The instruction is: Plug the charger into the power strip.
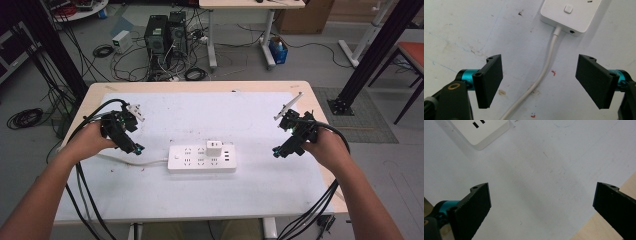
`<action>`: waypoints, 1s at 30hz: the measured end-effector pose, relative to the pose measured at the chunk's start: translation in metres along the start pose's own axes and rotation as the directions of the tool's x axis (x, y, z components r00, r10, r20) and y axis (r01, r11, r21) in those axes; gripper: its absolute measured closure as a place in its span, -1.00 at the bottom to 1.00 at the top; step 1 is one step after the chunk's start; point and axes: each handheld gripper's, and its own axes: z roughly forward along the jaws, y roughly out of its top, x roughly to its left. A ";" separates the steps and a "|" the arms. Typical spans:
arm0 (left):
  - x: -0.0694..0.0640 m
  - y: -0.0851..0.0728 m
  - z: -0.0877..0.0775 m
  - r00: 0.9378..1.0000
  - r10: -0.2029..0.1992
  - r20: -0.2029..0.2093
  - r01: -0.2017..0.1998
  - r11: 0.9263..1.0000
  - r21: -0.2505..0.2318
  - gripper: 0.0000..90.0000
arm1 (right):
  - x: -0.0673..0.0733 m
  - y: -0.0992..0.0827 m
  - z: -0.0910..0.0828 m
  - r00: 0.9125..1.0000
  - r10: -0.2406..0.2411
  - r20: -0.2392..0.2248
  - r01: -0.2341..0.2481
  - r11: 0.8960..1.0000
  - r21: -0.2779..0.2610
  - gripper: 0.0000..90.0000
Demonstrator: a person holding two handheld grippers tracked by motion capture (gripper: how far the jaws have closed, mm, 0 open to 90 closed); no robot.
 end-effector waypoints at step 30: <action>-0.003 0.001 0.006 1.000 -0.020 -0.021 0.020 1.000 0.006 -0.51 | 0.003 -0.016 0.024 1.000 0.018 -0.020 -0.017 1.000 0.022 -0.98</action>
